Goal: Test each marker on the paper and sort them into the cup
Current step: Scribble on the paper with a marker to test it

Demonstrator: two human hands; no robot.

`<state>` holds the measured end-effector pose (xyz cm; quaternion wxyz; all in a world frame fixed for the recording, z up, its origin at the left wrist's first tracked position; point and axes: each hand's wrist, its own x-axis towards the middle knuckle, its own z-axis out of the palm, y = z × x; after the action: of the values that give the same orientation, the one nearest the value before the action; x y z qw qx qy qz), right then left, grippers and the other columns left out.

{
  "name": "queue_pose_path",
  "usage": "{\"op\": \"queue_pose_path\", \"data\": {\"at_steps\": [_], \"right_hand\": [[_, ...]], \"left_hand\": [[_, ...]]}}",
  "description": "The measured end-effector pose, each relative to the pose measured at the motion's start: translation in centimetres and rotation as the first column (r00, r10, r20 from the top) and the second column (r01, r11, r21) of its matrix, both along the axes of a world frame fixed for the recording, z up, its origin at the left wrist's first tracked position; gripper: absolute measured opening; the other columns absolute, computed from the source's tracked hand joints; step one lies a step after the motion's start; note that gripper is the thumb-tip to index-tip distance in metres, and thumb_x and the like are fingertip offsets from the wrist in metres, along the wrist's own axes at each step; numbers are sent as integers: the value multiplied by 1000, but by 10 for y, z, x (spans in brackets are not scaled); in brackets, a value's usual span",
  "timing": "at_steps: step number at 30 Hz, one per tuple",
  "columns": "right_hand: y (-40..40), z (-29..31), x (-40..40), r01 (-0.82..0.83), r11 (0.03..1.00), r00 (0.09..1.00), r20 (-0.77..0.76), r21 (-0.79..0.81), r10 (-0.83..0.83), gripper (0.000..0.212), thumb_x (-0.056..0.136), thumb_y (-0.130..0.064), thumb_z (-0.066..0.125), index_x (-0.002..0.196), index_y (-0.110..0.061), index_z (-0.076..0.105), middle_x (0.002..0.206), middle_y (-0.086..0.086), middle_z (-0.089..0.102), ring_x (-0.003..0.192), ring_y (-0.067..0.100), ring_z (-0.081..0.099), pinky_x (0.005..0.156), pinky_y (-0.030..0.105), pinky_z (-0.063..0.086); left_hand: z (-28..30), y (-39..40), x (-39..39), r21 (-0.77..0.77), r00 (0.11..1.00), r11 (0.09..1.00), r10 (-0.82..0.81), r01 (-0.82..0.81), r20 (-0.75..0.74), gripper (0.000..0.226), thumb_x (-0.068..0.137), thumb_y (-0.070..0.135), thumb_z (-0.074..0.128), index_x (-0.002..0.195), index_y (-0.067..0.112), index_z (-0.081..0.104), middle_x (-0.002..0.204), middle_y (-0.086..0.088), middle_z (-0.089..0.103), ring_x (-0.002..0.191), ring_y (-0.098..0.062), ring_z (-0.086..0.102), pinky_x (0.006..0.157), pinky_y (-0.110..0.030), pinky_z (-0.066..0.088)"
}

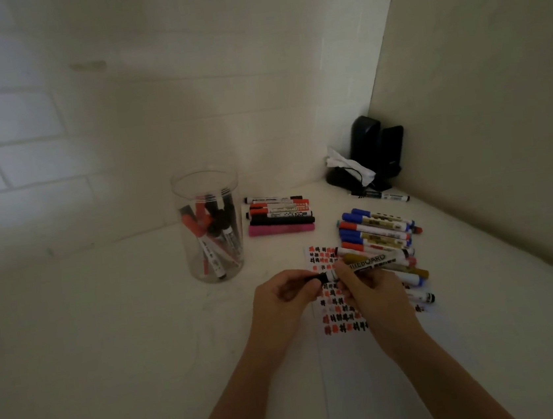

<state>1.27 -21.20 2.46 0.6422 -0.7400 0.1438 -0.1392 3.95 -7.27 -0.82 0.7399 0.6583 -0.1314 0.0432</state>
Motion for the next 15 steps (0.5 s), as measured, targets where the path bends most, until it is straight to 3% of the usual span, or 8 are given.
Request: {"op": "queue_pose_path", "data": {"at_steps": [4,6,11,15], "right_hand": [[4,5,4,-16,999,1000,1,-36,16,28,85,-37,66,79,-10,66,73,13,68,63,16,59,62,29,52],[5,9,3,-38,999,999,-14,-13,38,25,86,-36,66,78,-12,65,67,10,65,59,13,58,56,24,52],[1,20,-7,-63,959,992,-84,275,90,36,82,-46,67,83,-10,66,67,3,60,54,11,50,49,22,41],[-11,26,-19,-40,930,993,-86,365,77,24,82,-32,71,92,-11,70,77,6,68,65,14,57,58,27,48]], "left_hand": [[1,0,1,-27,1000,1000,12,-12,-13,14,84,4,68,97,6,71,88,0,74,83,-15,71,74,-19,53],[3,0,0,-44,1000,999,4,-5,-18,14,86,4,67,99,6,70,90,-2,74,85,-16,70,75,-19,53],[7,3,-5,-130,996,991,19,-31,-92,15,87,6,65,101,8,69,96,-3,73,93,-19,69,79,-21,53],[14,14,-10,-256,982,967,-44,-4,-181,16,89,10,63,103,9,68,101,-11,72,98,-25,68,82,-25,53]]}}
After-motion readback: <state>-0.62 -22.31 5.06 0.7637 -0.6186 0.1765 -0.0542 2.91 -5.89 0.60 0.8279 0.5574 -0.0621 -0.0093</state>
